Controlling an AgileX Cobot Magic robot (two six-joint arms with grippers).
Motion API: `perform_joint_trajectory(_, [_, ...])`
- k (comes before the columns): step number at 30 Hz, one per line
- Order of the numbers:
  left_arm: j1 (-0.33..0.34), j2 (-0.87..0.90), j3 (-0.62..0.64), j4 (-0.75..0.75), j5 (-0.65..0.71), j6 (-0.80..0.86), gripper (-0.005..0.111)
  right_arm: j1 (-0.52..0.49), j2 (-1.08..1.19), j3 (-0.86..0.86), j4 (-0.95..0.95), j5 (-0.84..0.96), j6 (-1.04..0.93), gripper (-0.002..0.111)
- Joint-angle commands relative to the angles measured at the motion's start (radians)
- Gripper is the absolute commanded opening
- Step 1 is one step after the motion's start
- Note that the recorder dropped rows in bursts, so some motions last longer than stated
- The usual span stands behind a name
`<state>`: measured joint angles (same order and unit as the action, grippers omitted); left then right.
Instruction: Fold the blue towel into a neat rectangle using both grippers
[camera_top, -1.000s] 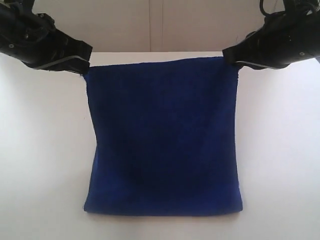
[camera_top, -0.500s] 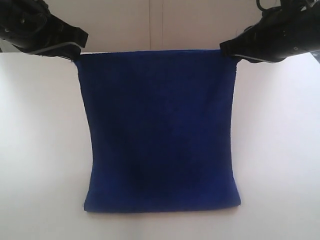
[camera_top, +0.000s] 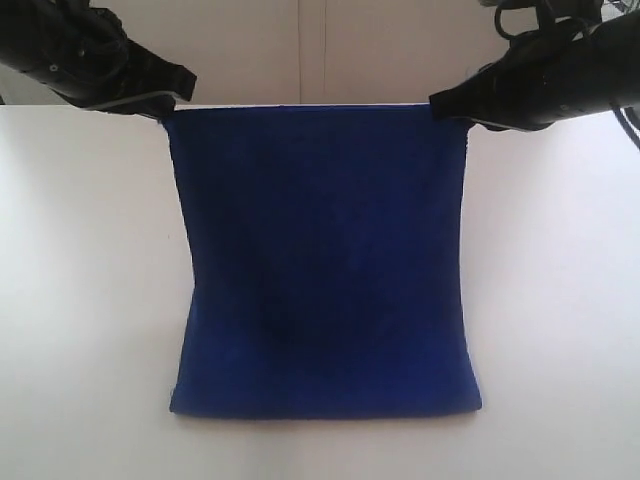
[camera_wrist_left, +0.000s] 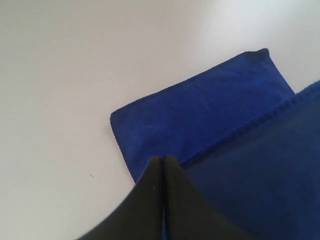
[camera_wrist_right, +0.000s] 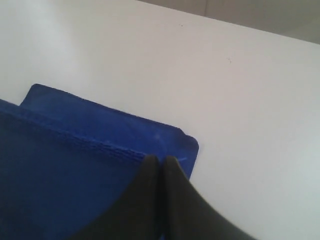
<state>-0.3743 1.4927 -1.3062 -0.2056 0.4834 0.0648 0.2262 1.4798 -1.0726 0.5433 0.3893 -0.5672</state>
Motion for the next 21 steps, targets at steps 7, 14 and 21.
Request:
perform_joint_trajectory(7, [0.004, 0.025, -0.04, 0.077, -0.011, -0.032, 0.0, -0.006, 0.049, -0.014, 0.002, -0.1, -0.016, 0.0])
perform_joint_trajectory(14, [0.004, 0.062, -0.044, 0.077, -0.057, -0.035, 0.0, -0.006, 0.093, -0.014, 0.002, -0.128, -0.03, 0.0])
perform_joint_trajectory(21, [0.004, 0.062, -0.053, 0.11, -0.046, -0.035, 0.0, -0.006, 0.099, -0.026, 0.002, -0.151, -0.03, 0.0])
